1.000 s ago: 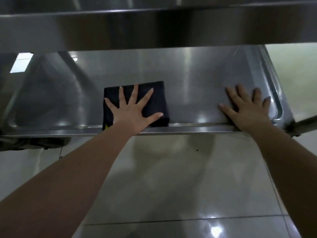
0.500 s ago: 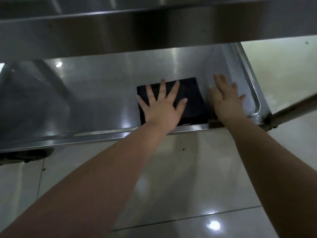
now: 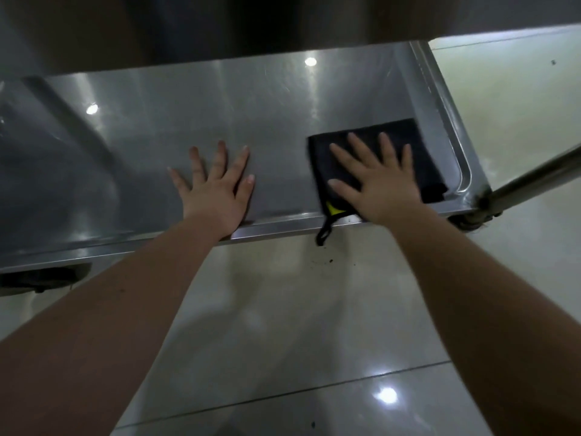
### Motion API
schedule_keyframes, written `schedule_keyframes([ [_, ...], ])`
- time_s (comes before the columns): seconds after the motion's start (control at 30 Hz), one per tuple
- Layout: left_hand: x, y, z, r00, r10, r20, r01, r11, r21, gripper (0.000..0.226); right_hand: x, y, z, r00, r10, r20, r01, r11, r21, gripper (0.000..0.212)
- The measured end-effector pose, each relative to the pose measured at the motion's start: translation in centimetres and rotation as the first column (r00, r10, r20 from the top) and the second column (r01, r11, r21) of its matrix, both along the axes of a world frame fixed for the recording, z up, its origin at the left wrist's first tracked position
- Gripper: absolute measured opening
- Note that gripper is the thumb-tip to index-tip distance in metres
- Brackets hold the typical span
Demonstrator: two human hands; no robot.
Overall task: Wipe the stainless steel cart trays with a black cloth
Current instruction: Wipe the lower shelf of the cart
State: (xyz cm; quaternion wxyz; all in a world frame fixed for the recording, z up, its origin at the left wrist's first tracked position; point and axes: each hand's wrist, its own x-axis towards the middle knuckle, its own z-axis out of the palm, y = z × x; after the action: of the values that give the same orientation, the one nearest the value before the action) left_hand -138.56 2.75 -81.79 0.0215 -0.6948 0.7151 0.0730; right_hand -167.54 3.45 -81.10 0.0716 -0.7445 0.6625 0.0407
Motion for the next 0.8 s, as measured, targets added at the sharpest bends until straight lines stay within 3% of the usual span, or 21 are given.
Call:
schedule_keyframes([
  [0.13, -0.4, 0.0, -0.1, 1.000, 0.007, -0.008, -0.007, 1.000, -0.004, 0.055, -6.9, 0.3, 0.2, 0.988, -0.153, -0.025, 0.154, 0.988, 0.032, 0.069],
  [0.27, -0.7, 0.3, -0.2, 1.000, 0.018, -0.006, -0.018, 1.000, -0.016, 0.055, -5.5, 0.4, 0.2, 0.977, -0.211, -0.038, 0.214, 0.972, 0.100, 0.063],
  [0.5, 0.0, 0.5, 0.4, 0.998, 0.005, -0.059, -0.006, 1.000, -0.016, 0.051, 9.0, 3.4, 1.0, 0.998, 0.038, 0.043, -0.043, 0.991, 0.125, 0.066],
  [0.6, 0.1, 0.8, 1.6, 0.982, -0.007, -0.187, -0.019, 0.990, -0.138, 0.046, 10.3, 3.2, 2.0, 0.988, -0.011, 0.153, -0.012, 0.988, 0.151, 0.061],
  [0.7, -1.7, -0.1, 3.3, 0.955, -0.195, -0.222, 0.154, 0.970, -0.191, 0.043, 7.3, 0.1, 3.3, 0.971, -0.139, 0.194, 0.132, 0.990, 0.048, 0.055],
  [0.8, -4.7, -0.8, 3.4, 0.932, -0.322, -0.166, 0.318, 0.947, -0.052, 0.053, 5.4, -2.7, 3.9, 0.991, -0.032, 0.129, 0.010, 0.986, 0.164, 0.058],
])
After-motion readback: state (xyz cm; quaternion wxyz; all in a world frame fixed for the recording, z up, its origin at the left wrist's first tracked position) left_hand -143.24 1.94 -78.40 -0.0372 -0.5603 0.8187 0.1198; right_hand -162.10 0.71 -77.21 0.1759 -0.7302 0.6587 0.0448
